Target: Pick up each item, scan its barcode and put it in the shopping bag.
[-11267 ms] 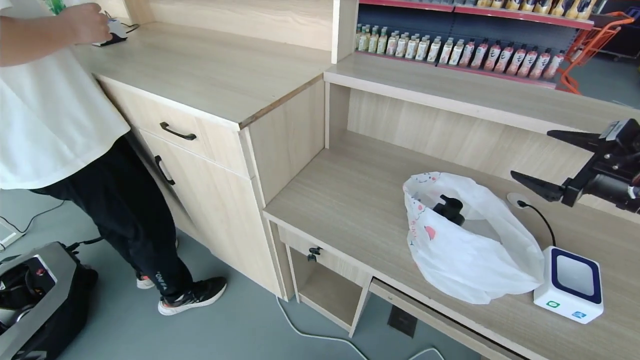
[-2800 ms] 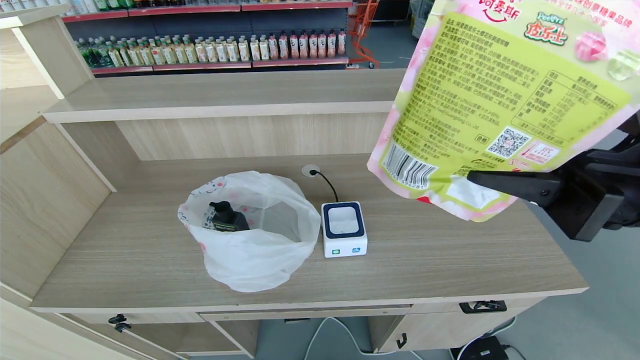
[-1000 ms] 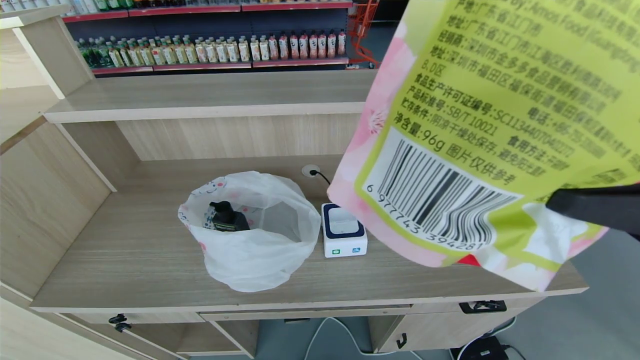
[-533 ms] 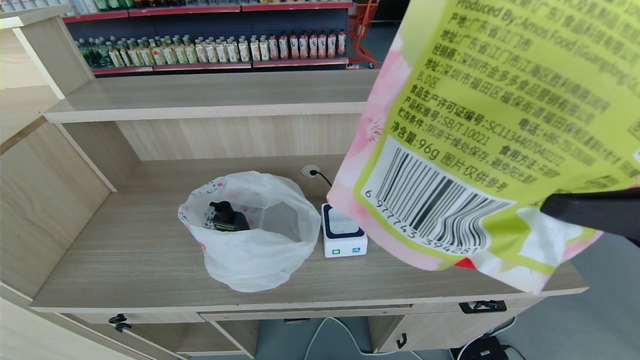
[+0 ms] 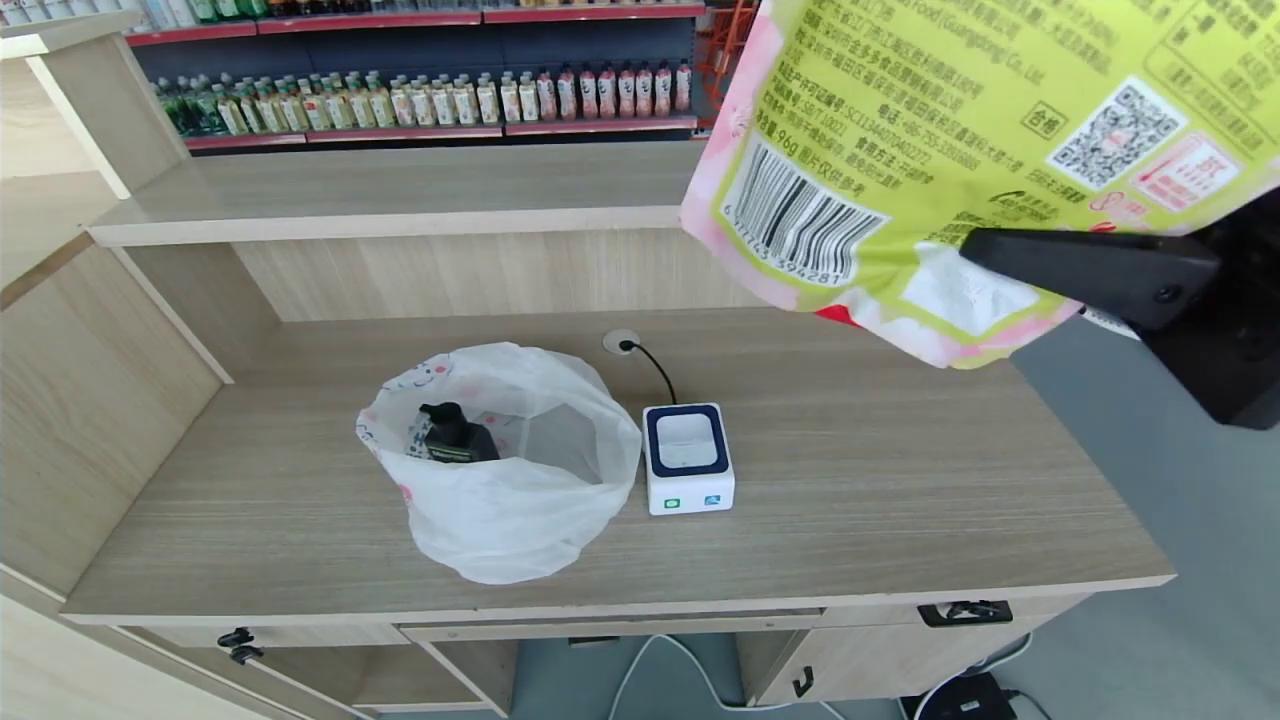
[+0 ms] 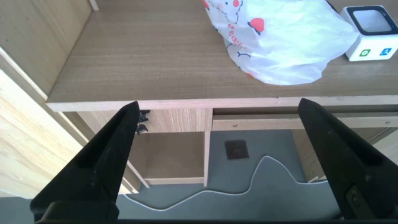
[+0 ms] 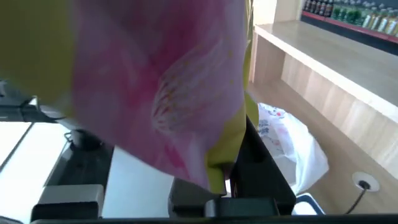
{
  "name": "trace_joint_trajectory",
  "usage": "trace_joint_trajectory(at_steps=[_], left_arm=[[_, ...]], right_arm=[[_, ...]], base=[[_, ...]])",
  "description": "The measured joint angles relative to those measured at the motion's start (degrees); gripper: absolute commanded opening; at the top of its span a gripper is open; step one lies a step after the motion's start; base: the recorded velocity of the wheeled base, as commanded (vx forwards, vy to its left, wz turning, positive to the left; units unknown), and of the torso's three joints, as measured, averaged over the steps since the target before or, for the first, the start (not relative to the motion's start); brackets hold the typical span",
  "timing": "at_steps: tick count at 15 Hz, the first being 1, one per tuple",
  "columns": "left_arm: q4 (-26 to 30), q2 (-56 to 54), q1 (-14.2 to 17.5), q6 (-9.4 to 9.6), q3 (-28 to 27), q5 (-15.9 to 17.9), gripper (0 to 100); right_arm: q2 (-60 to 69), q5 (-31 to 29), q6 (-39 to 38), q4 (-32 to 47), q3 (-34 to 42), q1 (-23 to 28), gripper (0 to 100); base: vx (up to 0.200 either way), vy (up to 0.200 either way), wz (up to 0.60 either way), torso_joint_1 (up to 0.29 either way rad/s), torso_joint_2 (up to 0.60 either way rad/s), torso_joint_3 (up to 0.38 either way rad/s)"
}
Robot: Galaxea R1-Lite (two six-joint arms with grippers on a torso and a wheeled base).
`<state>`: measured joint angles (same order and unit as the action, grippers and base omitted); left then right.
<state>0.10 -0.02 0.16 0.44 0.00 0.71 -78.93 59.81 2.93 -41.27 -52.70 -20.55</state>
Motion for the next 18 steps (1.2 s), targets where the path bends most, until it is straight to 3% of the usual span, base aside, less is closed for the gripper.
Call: trace_joint_trajectory(at_steps=[4,8,11,14,16,18], left_arm=[[0.0,0.0,0.0,0.00,0.0,0.0,100],[0.0,0.0,0.0,0.00,0.0,0.0,100],[0.0,0.0,0.0,0.00,0.0,0.0,100],[0.0,0.0,0.0,0.00,0.0,0.0,100],[0.0,0.0,0.0,0.00,0.0,0.0,100],[0.0,0.0,0.0,0.00,0.0,0.0,100]], right_arm=[[-7.1,-3.7,5.1,-4.1,-3.7,14.2,0],[-10.8,-3.5,7.3,-16.0,4.7,28.6,0],[-14.3,-3.5,20.9,-16.6,7.6,35.8,0],[-17.2,-1.7,47.9,-7.8,7.7,42.5,0],[-18.6,6.9,53.8,2.7,6.7,47.3,0],[-19.3,9.4,55.8,6.9,5.6,49.8,0]], base=[[0.000,0.000,0.00,0.000,0.00,0.000],[0.000,0.000,0.00,0.000,0.00,0.000],[0.000,0.000,0.00,0.000,0.00,0.000],[0.000,0.000,0.00,0.000,0.00,0.000],[0.000,0.000,0.00,0.000,0.00,0.000],[0.000,0.000,0.00,0.000,0.00,0.000]])
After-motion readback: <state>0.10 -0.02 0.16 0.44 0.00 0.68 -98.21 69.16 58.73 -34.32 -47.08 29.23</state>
